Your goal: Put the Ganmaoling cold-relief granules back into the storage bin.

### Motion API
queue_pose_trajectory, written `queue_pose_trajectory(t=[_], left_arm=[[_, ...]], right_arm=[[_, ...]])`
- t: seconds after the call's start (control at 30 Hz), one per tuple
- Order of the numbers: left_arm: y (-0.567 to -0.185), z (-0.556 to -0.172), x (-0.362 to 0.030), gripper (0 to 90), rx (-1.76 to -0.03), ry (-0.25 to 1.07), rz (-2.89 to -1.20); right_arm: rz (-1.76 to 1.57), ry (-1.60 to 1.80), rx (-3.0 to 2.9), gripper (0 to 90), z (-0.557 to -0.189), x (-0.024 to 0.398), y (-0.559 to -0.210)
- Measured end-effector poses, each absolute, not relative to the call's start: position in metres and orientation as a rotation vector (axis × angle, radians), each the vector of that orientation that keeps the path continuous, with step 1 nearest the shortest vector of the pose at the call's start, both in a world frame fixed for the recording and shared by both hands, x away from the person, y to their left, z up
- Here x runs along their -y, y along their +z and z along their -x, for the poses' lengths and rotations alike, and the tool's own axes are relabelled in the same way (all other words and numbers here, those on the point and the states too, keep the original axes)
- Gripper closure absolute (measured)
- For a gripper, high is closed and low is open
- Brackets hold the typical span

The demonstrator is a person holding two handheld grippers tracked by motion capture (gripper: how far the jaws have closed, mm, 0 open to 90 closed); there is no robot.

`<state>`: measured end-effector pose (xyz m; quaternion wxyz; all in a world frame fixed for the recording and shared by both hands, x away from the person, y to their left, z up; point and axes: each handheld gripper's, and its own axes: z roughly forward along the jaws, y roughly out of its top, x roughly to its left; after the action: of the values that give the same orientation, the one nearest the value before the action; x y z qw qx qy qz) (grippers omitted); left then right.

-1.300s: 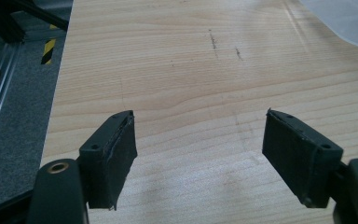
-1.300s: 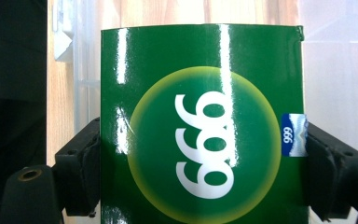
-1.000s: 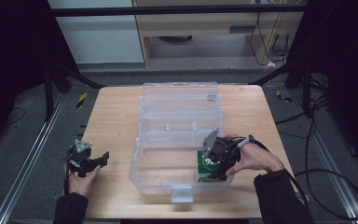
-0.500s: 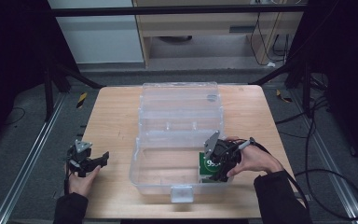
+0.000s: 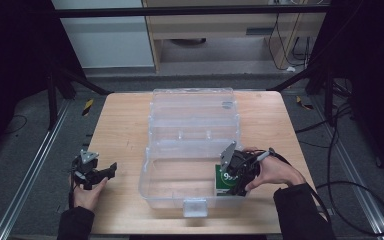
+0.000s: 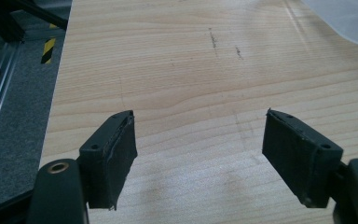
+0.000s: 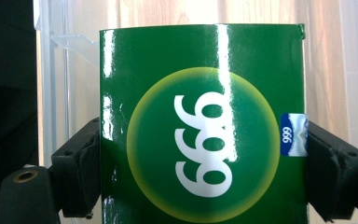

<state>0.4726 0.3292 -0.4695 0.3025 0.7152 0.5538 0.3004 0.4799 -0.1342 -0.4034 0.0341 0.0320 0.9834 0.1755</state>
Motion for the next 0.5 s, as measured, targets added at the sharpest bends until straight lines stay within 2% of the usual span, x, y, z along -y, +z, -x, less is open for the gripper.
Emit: queue_pose_trajectory(t=[0.33, 0.5], left_arm=[[-0.47, -0.473, -0.329, 25.0, -1.471, 0.791, -1.897], [-0.47, -0.473, -0.329, 25.0, -1.47, 0.791, -1.897]], right_arm=[[-0.121, 0.588, -2.998, 13.8, -0.481, 0.137, -0.398], [-0.155, 0.708, -2.938, 17.2, -0.479, 0.147, -0.383]])
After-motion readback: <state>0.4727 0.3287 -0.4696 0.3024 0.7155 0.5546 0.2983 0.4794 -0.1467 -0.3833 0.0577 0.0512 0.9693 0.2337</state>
